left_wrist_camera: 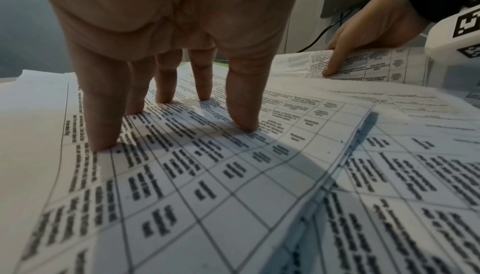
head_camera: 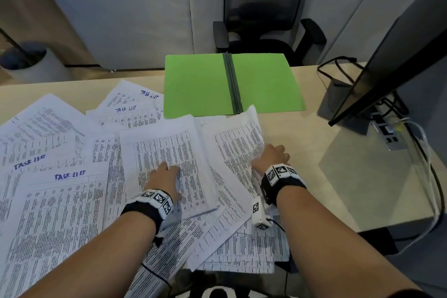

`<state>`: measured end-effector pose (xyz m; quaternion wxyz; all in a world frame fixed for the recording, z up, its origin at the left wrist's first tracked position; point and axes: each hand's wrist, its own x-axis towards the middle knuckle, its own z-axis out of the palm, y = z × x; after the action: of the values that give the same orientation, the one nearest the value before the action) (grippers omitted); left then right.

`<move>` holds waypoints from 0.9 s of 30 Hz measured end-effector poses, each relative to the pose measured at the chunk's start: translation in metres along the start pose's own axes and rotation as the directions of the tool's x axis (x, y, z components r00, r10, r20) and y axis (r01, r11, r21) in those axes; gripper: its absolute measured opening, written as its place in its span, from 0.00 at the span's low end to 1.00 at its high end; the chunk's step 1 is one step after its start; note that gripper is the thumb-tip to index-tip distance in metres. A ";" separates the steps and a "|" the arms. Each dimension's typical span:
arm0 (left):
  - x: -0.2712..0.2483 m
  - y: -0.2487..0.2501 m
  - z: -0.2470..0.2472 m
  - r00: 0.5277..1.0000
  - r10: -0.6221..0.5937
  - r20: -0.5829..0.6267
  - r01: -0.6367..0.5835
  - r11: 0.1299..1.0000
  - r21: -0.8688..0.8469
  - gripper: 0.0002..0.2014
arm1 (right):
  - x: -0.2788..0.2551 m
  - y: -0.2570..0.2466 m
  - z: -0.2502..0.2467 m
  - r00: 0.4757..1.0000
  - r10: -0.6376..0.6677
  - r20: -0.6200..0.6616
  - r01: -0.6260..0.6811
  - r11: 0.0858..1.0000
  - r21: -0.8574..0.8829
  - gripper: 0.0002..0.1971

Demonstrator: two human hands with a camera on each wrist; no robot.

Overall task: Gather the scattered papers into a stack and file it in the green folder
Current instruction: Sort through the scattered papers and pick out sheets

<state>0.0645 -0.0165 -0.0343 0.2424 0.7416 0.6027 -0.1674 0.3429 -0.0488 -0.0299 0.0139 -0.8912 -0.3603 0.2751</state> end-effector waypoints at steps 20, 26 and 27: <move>0.001 -0.001 -0.001 1.000 0.027 -0.012 -0.027 1.000 -0.001 0.39 | -0.033 -0.011 -0.050 0.932 -0.154 -0.329 0.180 0.983 0.048 0.12; 0.000 -0.002 0.000 0.999 0.038 -0.025 -0.037 0.999 0.017 0.38 | -0.057 -0.030 -0.084 0.717 -0.365 -0.594 0.437 0.899 -0.025 0.13; 0.000 -0.002 -0.001 0.999 0.042 -0.029 -0.041 0.999 0.017 0.38 | -0.062 -0.035 -0.086 0.648 -0.437 -0.624 0.521 0.852 -0.055 0.14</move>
<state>0.0629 -0.0160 -0.0335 0.2310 0.7583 0.5893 -0.1563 0.3277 -0.0481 0.0806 0.2603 -0.8003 -0.5397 -0.0213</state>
